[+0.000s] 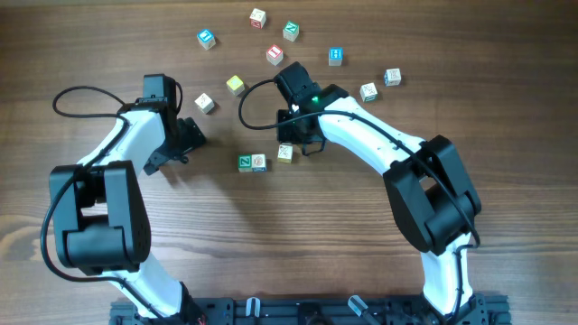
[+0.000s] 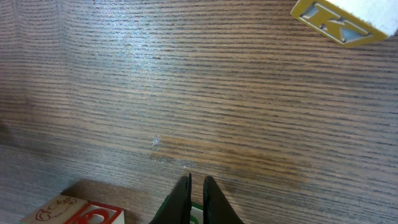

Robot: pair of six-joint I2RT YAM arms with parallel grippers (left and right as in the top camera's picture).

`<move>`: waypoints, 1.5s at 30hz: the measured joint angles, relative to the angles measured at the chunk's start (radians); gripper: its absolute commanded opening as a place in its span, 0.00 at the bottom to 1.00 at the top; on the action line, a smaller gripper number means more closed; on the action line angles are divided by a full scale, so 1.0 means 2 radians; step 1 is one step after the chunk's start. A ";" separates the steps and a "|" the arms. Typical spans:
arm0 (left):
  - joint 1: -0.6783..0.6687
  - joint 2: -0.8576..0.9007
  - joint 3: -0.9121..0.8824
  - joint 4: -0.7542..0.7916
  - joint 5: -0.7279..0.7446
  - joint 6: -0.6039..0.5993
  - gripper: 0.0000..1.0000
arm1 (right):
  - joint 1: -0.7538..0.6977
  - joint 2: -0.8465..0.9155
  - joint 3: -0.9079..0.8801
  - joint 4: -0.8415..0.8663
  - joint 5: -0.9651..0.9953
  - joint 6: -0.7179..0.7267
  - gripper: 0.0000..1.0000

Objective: Form a horizontal line

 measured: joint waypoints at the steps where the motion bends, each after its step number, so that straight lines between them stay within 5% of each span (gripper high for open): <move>1: 0.000 0.000 0.000 0.000 0.000 0.000 1.00 | 0.000 0.000 0.000 0.000 0.000 0.000 0.09; 45: 0.000 0.000 0.000 0.000 0.000 0.000 1.00 | 0.026 0.000 0.000 -0.025 -0.056 -0.002 0.08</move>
